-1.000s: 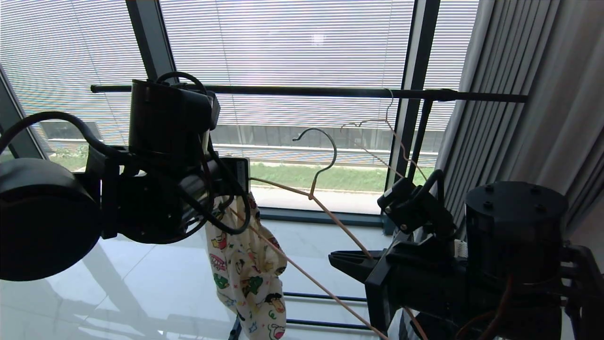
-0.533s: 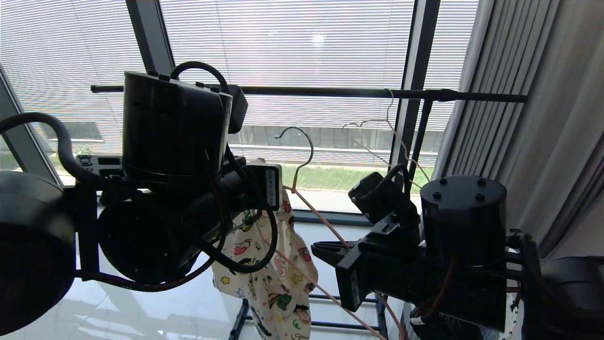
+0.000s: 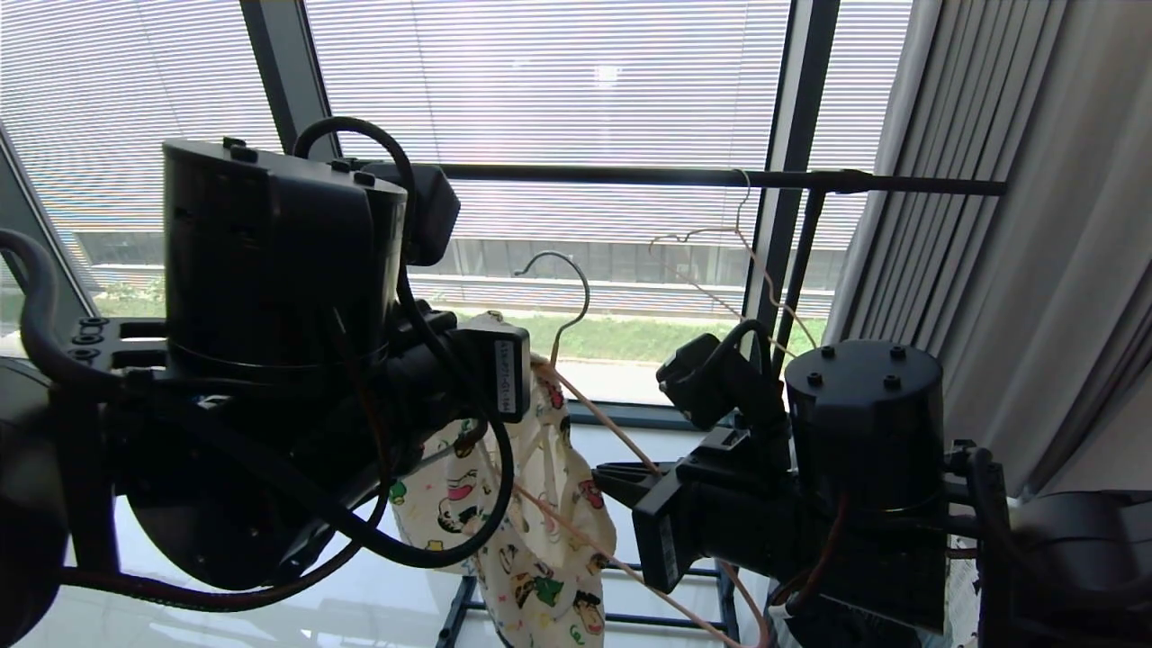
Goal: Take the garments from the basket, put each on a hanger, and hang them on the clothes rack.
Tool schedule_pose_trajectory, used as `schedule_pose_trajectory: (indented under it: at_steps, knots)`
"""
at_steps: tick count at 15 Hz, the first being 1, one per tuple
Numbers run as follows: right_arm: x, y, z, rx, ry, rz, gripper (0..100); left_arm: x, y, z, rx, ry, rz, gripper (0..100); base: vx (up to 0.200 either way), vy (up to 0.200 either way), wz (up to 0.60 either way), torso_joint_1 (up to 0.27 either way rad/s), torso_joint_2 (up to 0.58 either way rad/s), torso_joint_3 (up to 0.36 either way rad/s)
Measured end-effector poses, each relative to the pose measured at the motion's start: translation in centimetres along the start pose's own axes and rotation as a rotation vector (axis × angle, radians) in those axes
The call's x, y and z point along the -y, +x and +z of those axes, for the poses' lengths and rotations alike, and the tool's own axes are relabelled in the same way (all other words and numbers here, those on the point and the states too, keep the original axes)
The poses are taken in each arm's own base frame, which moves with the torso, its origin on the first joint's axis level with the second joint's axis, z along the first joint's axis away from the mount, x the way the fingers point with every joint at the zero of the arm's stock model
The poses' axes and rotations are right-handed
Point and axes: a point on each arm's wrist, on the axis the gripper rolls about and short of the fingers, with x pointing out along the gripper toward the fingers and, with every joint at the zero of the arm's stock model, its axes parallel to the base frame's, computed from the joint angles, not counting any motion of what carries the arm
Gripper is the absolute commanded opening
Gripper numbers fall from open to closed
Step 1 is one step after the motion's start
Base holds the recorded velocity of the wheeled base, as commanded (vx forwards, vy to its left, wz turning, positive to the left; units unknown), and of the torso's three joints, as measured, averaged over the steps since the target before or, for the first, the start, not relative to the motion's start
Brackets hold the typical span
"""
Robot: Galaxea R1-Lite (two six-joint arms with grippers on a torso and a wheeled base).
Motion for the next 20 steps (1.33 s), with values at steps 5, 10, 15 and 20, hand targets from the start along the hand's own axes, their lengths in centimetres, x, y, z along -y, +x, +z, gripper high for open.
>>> schedule_pose_trajectory:
  at_steps: [5,10,15,20]
  knots:
    - [0.1,-0.1,0.1,0.015,0.0,-0.053,0,-0.4,-0.6,0.4,0.019,-0.006,-0.003,100,0.0,0.0,0.0,0.0,0.0,0.0]
    - [0.3,-0.7,0.5,0.034,-0.003,-0.063,0,-1.2,-1.6,0.9,0.044,0.009,0.0,100,0.0,0.0,0.0,0.0,0.0,0.0]
    - [1.4,-1.5,0.9,0.05,0.002,-0.095,0,-2.6,-3.1,0.1,0.038,0.119,-0.081,100,0.0,0.0,0.0,0.0,0.0,0.0]
    - [2.5,-4.4,-1.1,-0.019,-0.117,-0.028,0,-4.4,-4.6,-2.1,0.004,0.227,-0.296,100,0.0,0.0,0.0,0.0,0.0,0.0]
